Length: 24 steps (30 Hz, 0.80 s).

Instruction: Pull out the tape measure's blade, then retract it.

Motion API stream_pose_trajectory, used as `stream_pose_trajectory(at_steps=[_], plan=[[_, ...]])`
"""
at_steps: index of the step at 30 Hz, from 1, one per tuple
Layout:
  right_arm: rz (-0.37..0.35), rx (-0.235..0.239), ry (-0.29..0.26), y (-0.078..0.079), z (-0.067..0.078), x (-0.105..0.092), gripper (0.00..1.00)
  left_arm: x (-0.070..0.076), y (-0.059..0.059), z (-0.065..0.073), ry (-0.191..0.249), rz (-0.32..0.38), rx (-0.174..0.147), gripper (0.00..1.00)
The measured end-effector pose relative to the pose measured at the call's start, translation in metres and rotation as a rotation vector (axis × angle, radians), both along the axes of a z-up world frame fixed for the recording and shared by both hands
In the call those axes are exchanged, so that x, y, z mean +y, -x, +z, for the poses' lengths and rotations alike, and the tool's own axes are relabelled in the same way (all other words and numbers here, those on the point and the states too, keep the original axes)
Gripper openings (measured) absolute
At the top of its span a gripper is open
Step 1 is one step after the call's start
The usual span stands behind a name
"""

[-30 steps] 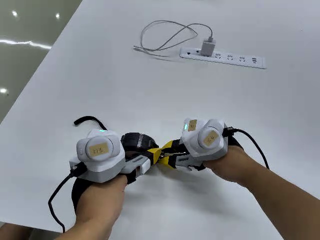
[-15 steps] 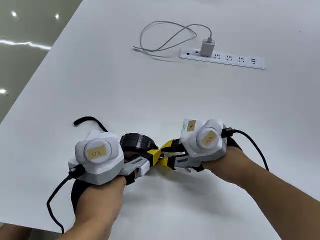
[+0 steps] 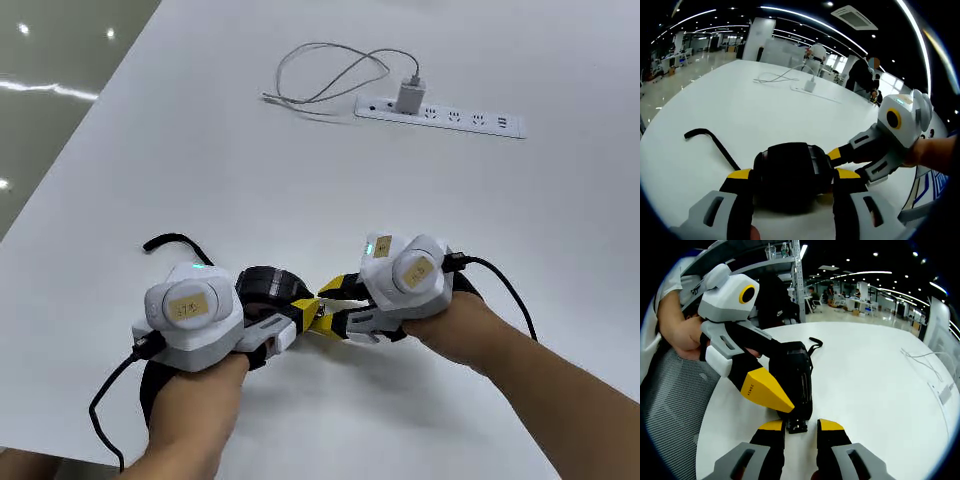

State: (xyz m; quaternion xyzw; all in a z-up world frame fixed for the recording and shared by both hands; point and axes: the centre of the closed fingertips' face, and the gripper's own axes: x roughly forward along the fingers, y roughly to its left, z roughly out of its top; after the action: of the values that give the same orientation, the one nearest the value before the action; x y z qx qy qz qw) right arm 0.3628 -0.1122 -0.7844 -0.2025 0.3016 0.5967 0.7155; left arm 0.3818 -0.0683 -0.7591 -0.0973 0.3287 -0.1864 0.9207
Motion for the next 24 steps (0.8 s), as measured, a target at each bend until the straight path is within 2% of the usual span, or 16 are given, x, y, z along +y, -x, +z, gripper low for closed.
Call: stream_pose_trajectory(at_steps=[4, 7, 9, 15, 17, 19, 21, 24], plan=[[-0.006, 0.002, -0.007, 0.000, 0.003, -0.001, 0.21, 0.000, 0.000, 0.003, 0.007, -0.006, -0.011, 0.62], [-0.018, 0.004, -0.028, -0.001, 0.008, -0.001, 0.23, 0.002, 0.001, 0.007, -0.013, -0.018, -0.034, 0.64], [-0.016, 0.002, -0.023, -0.001, 0.007, -0.001, 0.23, 0.002, 0.001, 0.007, -0.002, -0.015, -0.035, 0.65], [-0.027, -0.004, -0.022, -0.001, 0.009, -0.005, 0.23, -0.001, 0.003, 0.013, -0.008, -0.037, -0.055, 0.66], [-0.030, -0.014, -0.017, 0.000, 0.010, -0.008, 0.24, 0.002, 0.002, 0.016, -0.046, -0.062, -0.075, 0.66], [-0.047, -0.017, -0.033, 0.000, 0.013, -0.009, 0.25, 0.000, 0.003, 0.018, -0.033, -0.069, -0.076, 0.66], [-0.067, -0.021, -0.043, 0.001, 0.016, -0.012, 0.26, 0.001, 0.004, 0.022, -0.073, -0.108, -0.101, 0.67], [-0.091, -0.027, -0.057, 0.005, 0.020, -0.018, 0.27, 0.001, 0.009, 0.028, -0.089, -0.141, -0.123, 0.68]])
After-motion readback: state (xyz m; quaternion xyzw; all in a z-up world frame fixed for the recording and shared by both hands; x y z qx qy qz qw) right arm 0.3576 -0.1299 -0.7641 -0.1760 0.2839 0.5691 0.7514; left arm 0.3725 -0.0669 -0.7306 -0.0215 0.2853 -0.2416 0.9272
